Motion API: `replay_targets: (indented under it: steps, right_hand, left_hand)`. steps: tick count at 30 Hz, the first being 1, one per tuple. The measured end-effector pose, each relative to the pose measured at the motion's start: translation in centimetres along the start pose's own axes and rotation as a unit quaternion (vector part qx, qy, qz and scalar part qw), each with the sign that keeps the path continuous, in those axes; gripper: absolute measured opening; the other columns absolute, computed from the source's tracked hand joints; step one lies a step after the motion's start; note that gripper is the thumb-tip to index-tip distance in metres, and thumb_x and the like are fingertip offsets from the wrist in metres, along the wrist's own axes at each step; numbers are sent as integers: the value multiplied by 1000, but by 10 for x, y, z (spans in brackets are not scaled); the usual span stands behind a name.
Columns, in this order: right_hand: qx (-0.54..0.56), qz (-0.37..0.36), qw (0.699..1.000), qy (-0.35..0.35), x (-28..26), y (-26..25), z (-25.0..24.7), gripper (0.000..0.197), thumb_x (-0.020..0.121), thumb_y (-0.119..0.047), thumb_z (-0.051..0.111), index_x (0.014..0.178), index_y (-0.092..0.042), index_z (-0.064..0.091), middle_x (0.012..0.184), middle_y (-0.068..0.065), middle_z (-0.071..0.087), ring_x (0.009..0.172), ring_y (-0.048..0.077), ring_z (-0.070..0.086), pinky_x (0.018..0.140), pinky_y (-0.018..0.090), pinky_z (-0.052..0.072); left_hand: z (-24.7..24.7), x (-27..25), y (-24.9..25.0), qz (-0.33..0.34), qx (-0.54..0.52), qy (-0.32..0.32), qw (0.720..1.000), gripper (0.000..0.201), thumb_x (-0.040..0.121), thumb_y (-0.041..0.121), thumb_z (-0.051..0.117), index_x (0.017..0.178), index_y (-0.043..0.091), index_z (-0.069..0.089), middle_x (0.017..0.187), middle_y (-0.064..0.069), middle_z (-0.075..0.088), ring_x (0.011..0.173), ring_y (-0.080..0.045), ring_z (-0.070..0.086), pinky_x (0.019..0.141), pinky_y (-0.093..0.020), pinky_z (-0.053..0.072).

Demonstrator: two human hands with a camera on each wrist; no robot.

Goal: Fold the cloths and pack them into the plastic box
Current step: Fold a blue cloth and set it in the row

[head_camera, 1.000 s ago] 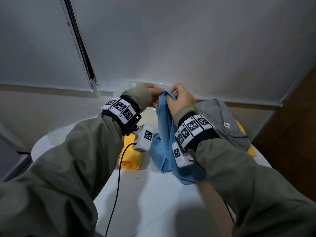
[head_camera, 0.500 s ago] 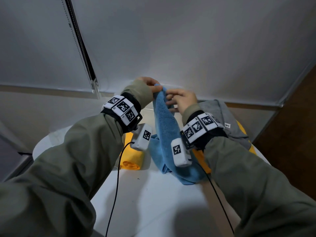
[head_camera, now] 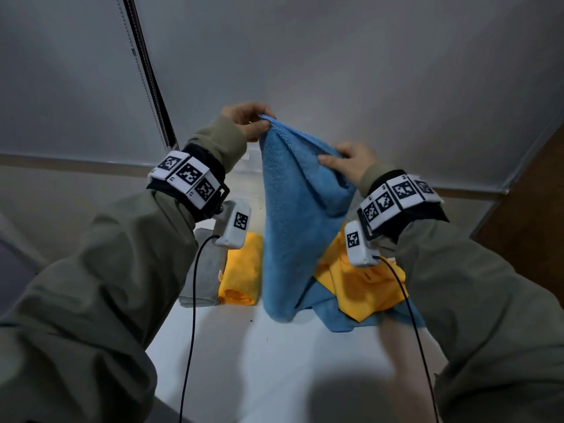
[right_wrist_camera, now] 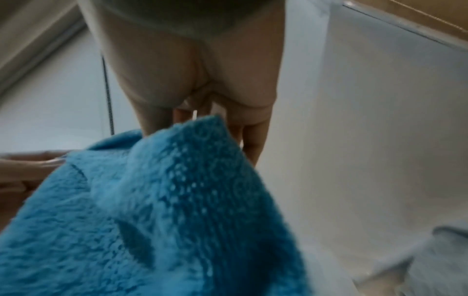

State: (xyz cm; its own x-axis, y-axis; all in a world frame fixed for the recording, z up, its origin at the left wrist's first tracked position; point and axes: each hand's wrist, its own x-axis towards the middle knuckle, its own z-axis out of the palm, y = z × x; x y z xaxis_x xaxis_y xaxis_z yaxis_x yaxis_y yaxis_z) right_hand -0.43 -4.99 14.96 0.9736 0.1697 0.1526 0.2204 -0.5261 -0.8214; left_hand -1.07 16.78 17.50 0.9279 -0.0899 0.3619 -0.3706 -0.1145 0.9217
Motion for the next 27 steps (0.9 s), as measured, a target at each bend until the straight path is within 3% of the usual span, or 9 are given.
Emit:
replay_targets:
  steps: [4,9,12,15,17,19,21,24,27]
  right_hand:
    - [-96,-27,992,73,0,-21,-9,25,89,-8,48,102,-21,66,82,1,59,79,17,53,73,27,44]
    - [-240,-8,968,72,-4,-29,-12,50,80,2,59,123,-18,44,126,6,44,93,17,45,78,26,39]
    - [-247,14,967,60,-3,-31,-15,34,75,-1,64,98,-19,48,110,6,50,88,21,48,77,32,46]
    - [-44,-22,997,59,-9,-37,-16,32,75,9,50,67,-22,49,76,-2,52,68,20,52,56,28,53]
    - [1,-33,999,29,-13,-38,-13,42,78,13,43,66,-25,57,83,-2,56,61,17,52,49,24,51]
    - [-57,-38,998,7,-12,-37,-10,46,82,8,41,72,-30,65,107,2,57,77,22,57,61,33,57]
    - [-153,-31,988,-11,-12,-36,-8,34,86,-2,45,76,-27,66,114,4,55,89,28,58,69,41,59]
    - [-212,12,976,-51,-13,-31,-13,21,84,-23,58,64,-20,62,85,7,61,79,31,63,68,44,60]
    - [-46,20,999,-15,-14,-21,-19,24,83,-30,66,66,-22,53,78,1,51,77,25,58,62,39,60]
  left_hand:
    - [-2,2,2,7,40,53,998,28,89,-6,49,79,19,55,77,-1,53,74,-12,51,81,-26,47]
    - [-12,4,0,1,112,93,989,29,90,-1,49,78,24,58,78,3,55,78,-14,51,84,-28,45]
    - [-14,5,-8,-19,175,105,979,18,91,4,48,87,18,59,86,-3,57,88,-18,52,90,-30,46]
    - [-18,4,-14,-28,197,118,973,17,92,6,47,100,10,62,91,-6,55,88,-19,50,88,-32,45]
    - [-19,4,-14,-31,216,116,969,19,93,6,47,106,5,62,91,-7,53,87,-19,48,84,-29,44]
    - [-19,5,-14,-29,222,114,968,17,93,7,47,101,11,62,91,-5,54,87,-18,49,85,-29,45]
    - [-18,6,-14,-29,218,117,968,15,93,8,48,95,18,60,90,-2,56,89,-17,51,88,-29,46]
    - [-20,8,-17,-39,215,131,967,17,93,7,48,102,11,61,86,1,57,89,-17,52,87,-25,45]
    - [-23,10,-19,-41,209,132,968,22,92,4,49,111,-1,60,74,7,51,78,-13,50,72,-10,43]
